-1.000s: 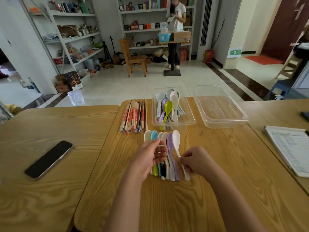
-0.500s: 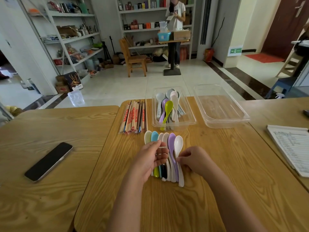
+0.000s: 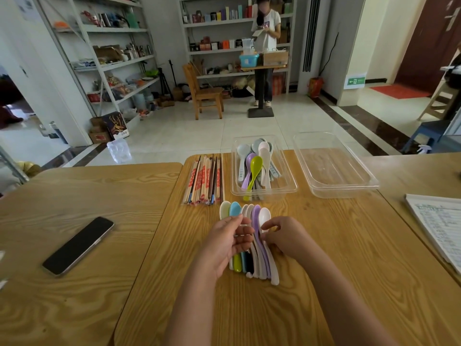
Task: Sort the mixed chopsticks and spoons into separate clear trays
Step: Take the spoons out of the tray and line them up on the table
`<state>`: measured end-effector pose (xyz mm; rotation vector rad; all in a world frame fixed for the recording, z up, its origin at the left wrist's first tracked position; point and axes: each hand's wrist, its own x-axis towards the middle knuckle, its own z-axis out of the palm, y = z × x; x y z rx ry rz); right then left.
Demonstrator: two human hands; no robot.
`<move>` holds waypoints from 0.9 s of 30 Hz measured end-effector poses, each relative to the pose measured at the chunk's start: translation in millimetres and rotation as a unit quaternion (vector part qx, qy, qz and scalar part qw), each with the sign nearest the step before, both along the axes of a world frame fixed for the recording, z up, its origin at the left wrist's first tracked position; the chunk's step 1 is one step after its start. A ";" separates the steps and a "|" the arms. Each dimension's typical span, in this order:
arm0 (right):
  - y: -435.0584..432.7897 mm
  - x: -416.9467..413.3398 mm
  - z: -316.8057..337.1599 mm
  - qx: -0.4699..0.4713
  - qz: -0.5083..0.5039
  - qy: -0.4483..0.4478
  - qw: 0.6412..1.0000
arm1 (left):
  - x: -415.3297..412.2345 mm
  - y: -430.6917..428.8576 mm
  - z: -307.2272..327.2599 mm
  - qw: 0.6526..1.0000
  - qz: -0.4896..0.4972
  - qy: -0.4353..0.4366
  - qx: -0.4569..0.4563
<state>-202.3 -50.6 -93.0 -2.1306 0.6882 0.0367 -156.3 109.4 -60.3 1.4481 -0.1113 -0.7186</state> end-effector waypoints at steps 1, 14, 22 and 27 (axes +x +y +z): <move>-1.3 2.7 0.0 -0.002 0.002 0.001 1.000 | 0.3 -0.3 0.7 1.000 -0.001 0.000 0.001; -13.0 20.4 12.2 -0.041 0.020 -0.032 0.998 | 13.9 -4.7 9.0 1.000 -0.001 -0.015 0.000; -27.3 36.3 44.9 -0.025 0.013 -0.095 0.995 | 40.8 -12.6 21.8 0.999 -0.003 -0.024 -0.026; -53.4 87.7 63.3 -0.068 -0.044 -0.079 0.994 | 77.0 -30.1 39.8 0.999 -0.014 -0.046 -0.024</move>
